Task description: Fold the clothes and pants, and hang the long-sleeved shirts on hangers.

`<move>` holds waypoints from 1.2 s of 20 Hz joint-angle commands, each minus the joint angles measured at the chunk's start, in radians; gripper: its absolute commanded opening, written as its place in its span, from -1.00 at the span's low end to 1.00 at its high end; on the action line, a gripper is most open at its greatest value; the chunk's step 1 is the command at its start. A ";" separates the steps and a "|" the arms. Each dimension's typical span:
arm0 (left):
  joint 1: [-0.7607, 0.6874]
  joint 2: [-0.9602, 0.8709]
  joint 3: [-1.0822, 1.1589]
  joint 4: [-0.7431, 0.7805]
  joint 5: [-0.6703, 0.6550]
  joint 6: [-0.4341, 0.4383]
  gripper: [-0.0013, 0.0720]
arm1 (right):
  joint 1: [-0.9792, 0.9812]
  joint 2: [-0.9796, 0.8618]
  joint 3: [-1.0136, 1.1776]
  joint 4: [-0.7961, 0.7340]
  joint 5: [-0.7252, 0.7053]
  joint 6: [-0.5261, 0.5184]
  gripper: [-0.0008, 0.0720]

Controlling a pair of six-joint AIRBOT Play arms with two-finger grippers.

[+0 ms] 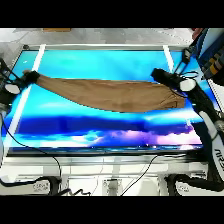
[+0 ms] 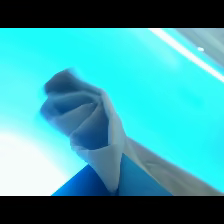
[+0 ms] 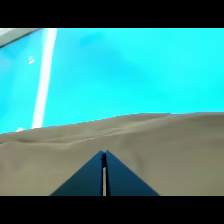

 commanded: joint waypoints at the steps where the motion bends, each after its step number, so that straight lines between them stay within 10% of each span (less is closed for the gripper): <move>1: -0.042 0.101 0.065 0.039 -0.160 0.050 -0.93 | 0.138 -0.119 0.107 0.002 0.013 0.047 -0.92; 6: -0.156 0.218 0.066 0.037 -0.406 0.050 -0.93 | 0.351 -0.411 0.391 0.024 0.166 0.114 -0.92; 14: -0.229 0.308 0.066 -0.086 -0.430 0.050 -0.93 | 0.647 -0.755 0.736 0.030 0.183 0.294 -0.92; 24: -0.284 0.124 0.066 -0.098 -0.409 0.051 -0.93 | 0.510 -0.698 0.770 -0.095 0.352 0.292 -0.91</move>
